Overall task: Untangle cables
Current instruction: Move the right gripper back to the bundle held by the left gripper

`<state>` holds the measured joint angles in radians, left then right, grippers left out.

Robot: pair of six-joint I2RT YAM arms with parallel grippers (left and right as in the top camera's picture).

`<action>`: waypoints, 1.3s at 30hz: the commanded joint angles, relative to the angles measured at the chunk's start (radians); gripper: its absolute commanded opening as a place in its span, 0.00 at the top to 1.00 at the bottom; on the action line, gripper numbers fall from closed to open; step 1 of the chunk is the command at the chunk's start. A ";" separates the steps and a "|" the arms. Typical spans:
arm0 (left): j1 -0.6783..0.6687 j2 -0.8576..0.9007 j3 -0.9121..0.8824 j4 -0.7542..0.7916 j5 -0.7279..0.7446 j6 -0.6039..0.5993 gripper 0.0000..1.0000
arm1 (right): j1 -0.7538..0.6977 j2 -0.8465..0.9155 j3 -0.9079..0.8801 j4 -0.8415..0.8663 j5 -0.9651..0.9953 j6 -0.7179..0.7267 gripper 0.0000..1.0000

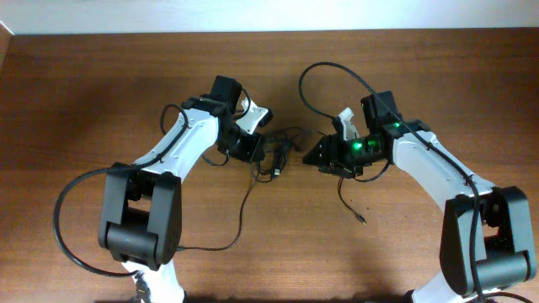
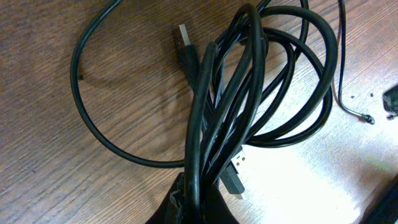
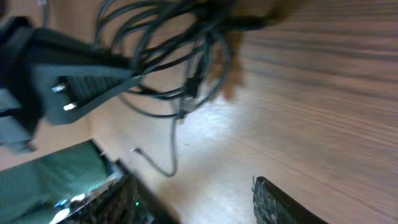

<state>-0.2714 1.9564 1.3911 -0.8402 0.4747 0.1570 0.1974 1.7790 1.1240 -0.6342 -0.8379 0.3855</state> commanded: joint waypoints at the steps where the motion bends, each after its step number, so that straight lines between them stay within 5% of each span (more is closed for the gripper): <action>1: 0.018 0.007 -0.005 -0.012 0.031 0.028 1.00 | -0.005 -0.019 -0.002 0.029 -0.250 -0.096 0.40; 4: 0.043 0.007 -0.005 -0.027 0.203 0.130 1.00 | -0.002 -0.019 -0.002 0.077 -0.302 -0.117 0.50; 7: 0.063 0.007 -0.005 -0.060 0.342 0.242 1.00 | 0.018 -0.019 -0.002 0.087 -0.222 -0.120 0.47; 8: 0.063 0.007 -0.005 -0.059 0.331 0.241 0.94 | 0.018 -0.019 -0.002 0.092 -0.192 -0.120 0.46; 10: 0.063 0.007 -0.005 -0.059 0.311 0.241 0.55 | 0.019 -0.019 -0.002 0.094 -0.171 -0.119 0.46; 13: 0.062 0.007 -0.005 -0.071 0.220 0.193 0.38 | 0.032 -0.019 -0.002 0.093 -0.167 -0.119 0.46; 14: 0.060 0.007 -0.005 -0.079 0.158 0.164 0.39 | 0.040 -0.019 -0.002 0.093 -0.151 -0.119 0.46; 16: 0.056 0.007 -0.005 -0.081 0.127 0.146 0.67 | 0.060 -0.019 -0.002 0.093 -0.091 -0.116 0.46; 18: 0.056 0.007 -0.005 -0.082 0.127 0.146 0.70 | 0.084 -0.019 -0.002 0.093 -0.072 -0.116 0.46; 19: 0.056 0.007 -0.005 -0.082 0.127 0.146 0.93 | 0.092 -0.019 -0.002 0.093 -0.067 -0.116 0.47; 20: 0.056 0.007 -0.005 -0.082 0.127 0.146 1.00 | 0.100 -0.019 -0.002 0.093 -0.066 -0.116 0.47; 30: 0.056 0.007 -0.005 -0.082 0.074 0.124 1.00 | 0.251 0.003 -0.009 0.209 0.235 0.094 0.60; 32: 0.056 0.007 -0.005 -0.082 0.074 0.124 0.77 | 0.269 0.018 -0.009 0.261 0.237 0.107 0.60; 37: 0.056 0.007 -0.005 -0.078 -0.035 0.060 0.83 | 0.319 0.084 -0.009 0.402 0.283 0.151 0.61; 39: 0.056 0.007 -0.005 -0.078 -0.037 0.060 0.78 | 0.327 0.112 -0.009 0.455 0.310 0.156 0.61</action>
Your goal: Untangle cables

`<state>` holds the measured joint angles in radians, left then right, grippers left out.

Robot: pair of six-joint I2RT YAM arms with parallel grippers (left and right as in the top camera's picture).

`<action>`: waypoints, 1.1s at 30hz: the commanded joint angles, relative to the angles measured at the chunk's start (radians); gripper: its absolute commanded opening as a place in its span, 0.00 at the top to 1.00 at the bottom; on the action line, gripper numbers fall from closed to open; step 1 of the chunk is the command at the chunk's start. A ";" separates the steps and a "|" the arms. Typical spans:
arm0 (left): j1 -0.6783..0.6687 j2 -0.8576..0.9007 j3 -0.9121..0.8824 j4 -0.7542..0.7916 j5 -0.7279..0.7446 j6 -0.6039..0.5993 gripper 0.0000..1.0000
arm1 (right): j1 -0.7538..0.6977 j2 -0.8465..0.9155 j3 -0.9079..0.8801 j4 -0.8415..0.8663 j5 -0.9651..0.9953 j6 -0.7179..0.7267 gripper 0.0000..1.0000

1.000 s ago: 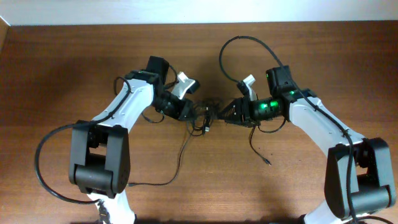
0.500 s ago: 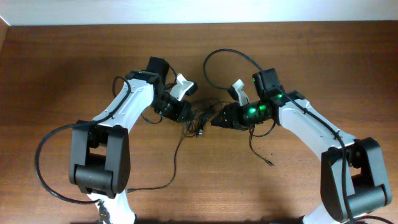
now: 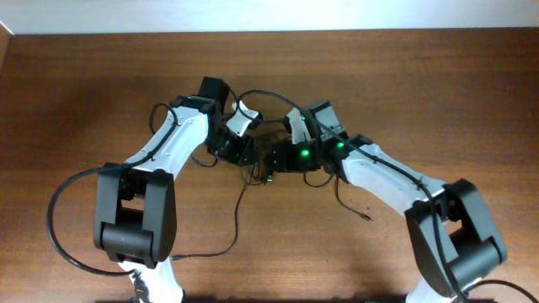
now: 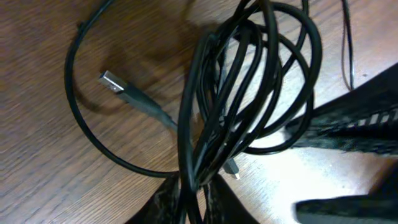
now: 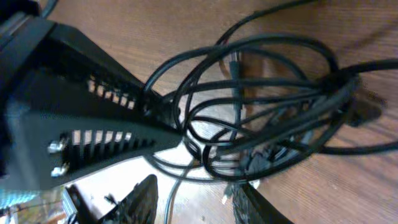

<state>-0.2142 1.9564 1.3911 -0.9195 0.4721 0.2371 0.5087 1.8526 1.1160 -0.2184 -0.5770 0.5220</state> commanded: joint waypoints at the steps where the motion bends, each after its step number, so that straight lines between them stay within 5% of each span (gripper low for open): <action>1: -0.001 0.007 -0.005 0.001 -0.037 -0.020 0.81 | 0.016 0.053 -0.001 0.063 0.057 0.025 0.62; 2: -0.001 0.007 -0.005 0.001 -0.037 -0.020 0.92 | 0.016 0.065 -0.001 0.074 0.087 0.053 0.63; 4: -0.001 0.007 -0.005 0.003 -0.037 -0.020 0.92 | 0.016 0.089 -0.001 0.102 0.149 0.089 0.69; 6: -0.001 0.007 -0.005 0.003 -0.071 -0.020 0.66 | 0.017 0.119 -0.001 0.162 0.144 0.089 0.70; 8: 0.000 0.007 -0.005 -0.017 -0.085 -0.020 0.65 | 0.016 0.141 -0.001 0.182 0.148 0.089 0.70; 9: 0.002 0.007 -0.005 -0.029 -0.085 -0.020 0.24 | 0.016 0.148 -0.001 0.183 0.149 0.088 0.70; 10: 0.002 0.007 -0.005 -0.034 -0.089 -0.020 0.01 | 0.016 0.150 -0.001 0.182 0.149 0.079 0.70; 16: -0.014 0.007 -0.007 -0.087 -0.092 -0.051 0.01 | 0.017 0.150 -0.001 0.170 0.144 0.077 0.71; 17: -0.015 0.007 -0.007 -0.089 -0.095 -0.050 0.13 | 0.017 0.150 -0.001 0.170 0.144 0.077 0.71; 20: -0.015 0.007 -0.008 -0.075 -0.113 -0.050 0.78 | 0.017 0.150 -0.001 0.170 0.131 0.077 0.71; 21: -0.015 0.007 -0.008 -0.068 -0.145 -0.050 0.90 | 0.016 0.150 -0.001 0.171 0.115 0.077 0.71; 30: -0.015 0.009 -0.020 0.000 -0.181 -0.026 0.96 | 0.014 0.150 0.000 0.203 -0.100 0.036 0.69; 33: -0.015 0.009 -0.020 0.009 -0.181 -0.023 0.97 | 0.014 0.150 0.000 0.255 -0.179 0.030 0.61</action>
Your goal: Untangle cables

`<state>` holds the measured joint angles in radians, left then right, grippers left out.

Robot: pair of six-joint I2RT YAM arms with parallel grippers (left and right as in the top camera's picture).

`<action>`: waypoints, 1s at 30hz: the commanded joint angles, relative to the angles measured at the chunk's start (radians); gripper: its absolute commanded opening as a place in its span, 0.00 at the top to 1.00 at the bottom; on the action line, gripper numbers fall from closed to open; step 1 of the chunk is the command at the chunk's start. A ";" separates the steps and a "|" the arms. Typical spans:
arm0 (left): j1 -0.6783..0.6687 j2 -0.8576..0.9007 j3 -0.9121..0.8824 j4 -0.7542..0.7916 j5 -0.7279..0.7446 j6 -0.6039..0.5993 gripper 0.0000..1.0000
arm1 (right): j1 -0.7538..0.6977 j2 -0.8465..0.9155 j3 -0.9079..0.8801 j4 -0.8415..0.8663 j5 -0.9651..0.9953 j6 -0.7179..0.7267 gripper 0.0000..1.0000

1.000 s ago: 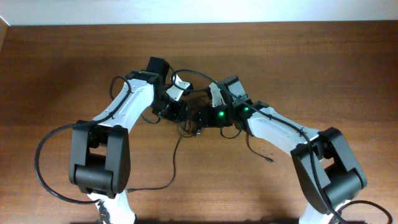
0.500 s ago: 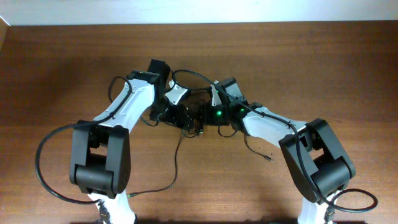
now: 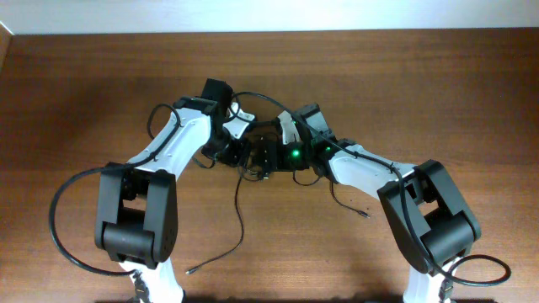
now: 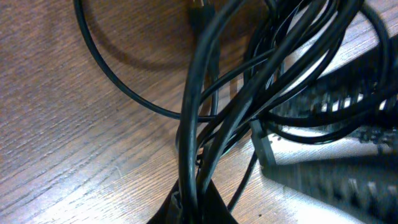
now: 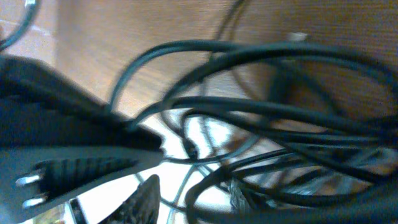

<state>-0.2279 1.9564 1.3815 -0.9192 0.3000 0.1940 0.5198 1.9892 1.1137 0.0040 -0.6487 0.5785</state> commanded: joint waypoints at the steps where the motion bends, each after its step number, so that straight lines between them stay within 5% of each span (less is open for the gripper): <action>1: -0.001 0.009 -0.011 0.010 -0.009 0.021 0.97 | 0.003 0.014 0.002 0.061 -0.108 -0.019 0.61; 6: -0.001 0.009 -0.011 0.015 -0.009 0.020 0.99 | -0.019 0.001 0.009 0.159 -0.173 0.188 0.60; 10: -0.001 0.009 -0.011 0.036 -0.008 0.005 1.00 | -0.122 -0.057 0.014 -0.030 -0.232 0.208 0.60; 17: -0.001 0.009 -0.011 0.029 0.021 -0.052 1.00 | -0.133 -0.066 0.014 0.204 -0.305 0.449 0.66; 30: -0.001 0.009 -0.011 0.020 0.021 -0.067 1.00 | -0.099 -0.047 0.011 0.175 -0.026 0.459 0.67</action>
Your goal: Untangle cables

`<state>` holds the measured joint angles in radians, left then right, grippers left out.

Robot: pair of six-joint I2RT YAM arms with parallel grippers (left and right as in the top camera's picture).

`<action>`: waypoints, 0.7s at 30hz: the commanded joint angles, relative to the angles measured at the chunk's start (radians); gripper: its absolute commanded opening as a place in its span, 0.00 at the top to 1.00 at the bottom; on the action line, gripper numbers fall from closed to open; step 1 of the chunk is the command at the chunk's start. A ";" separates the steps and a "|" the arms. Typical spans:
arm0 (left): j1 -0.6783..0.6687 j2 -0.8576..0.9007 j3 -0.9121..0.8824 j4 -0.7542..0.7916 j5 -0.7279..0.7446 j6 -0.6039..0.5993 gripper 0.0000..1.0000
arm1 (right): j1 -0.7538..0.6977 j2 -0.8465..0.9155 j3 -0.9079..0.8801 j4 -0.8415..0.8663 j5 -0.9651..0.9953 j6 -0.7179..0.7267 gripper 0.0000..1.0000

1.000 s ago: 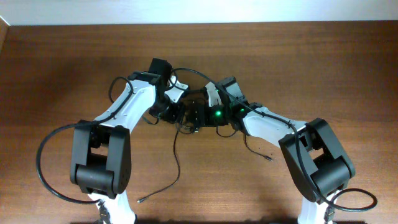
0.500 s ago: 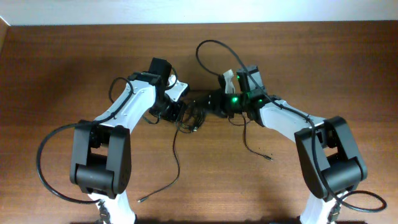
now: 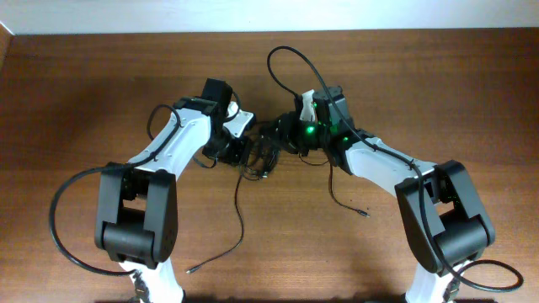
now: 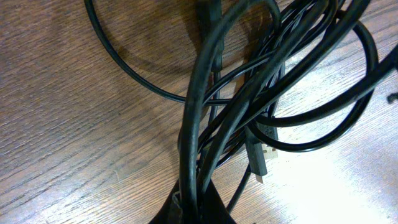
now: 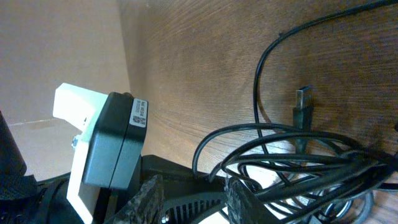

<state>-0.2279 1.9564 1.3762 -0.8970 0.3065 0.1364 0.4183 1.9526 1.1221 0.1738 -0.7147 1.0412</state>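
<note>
A tangle of black cables (image 3: 268,153) lies on the wooden table (image 3: 438,76) between the two arms. My left gripper (image 4: 193,200) is shut on several strands of the bundle (image 4: 249,93), which fan out away from it. A USB plug (image 4: 258,160) lies within the loops. In the overhead view the left gripper (image 3: 246,147) sits at the tangle's left side. My right gripper (image 5: 194,183) stands open at the tangle's right side (image 3: 286,137), its fingers apart, with cable loops (image 5: 298,158) running past the right finger (image 5: 239,196). Another USB plug (image 5: 303,99) lies beyond.
One thin cable (image 3: 236,219) trails from the tangle toward the front edge. A second thin cable (image 3: 345,202) lies below the right arm. A black loop (image 3: 286,63) arcs up behind the right wrist. The left wrist's housing (image 5: 106,143) shows close in the right wrist view.
My right gripper has drawn back from deep in the tangle to its upper right side and turned, so it now looks across the table. The left gripper still holds the bundle.
My left gripper held the cable bundle while the right gripper stood open apart from it on the right. Then the right gripper was at the bundle, then pushed in among the loops. Now it is at the tangle's right edge, still open.
</note>
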 commanded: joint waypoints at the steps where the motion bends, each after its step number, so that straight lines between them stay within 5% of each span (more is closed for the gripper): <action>1: -0.001 0.009 -0.005 -0.002 0.014 -0.010 1.00 | 0.003 -0.010 0.002 0.003 0.060 -0.005 0.67; 21: -0.001 0.009 -0.005 -0.006 0.015 -0.010 0.98 | 0.111 0.080 -0.001 0.025 0.289 -0.011 0.67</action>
<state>-0.2279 1.9564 1.3762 -0.9005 0.3061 0.1333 0.5079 1.9797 1.1225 0.1955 -0.4564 1.0401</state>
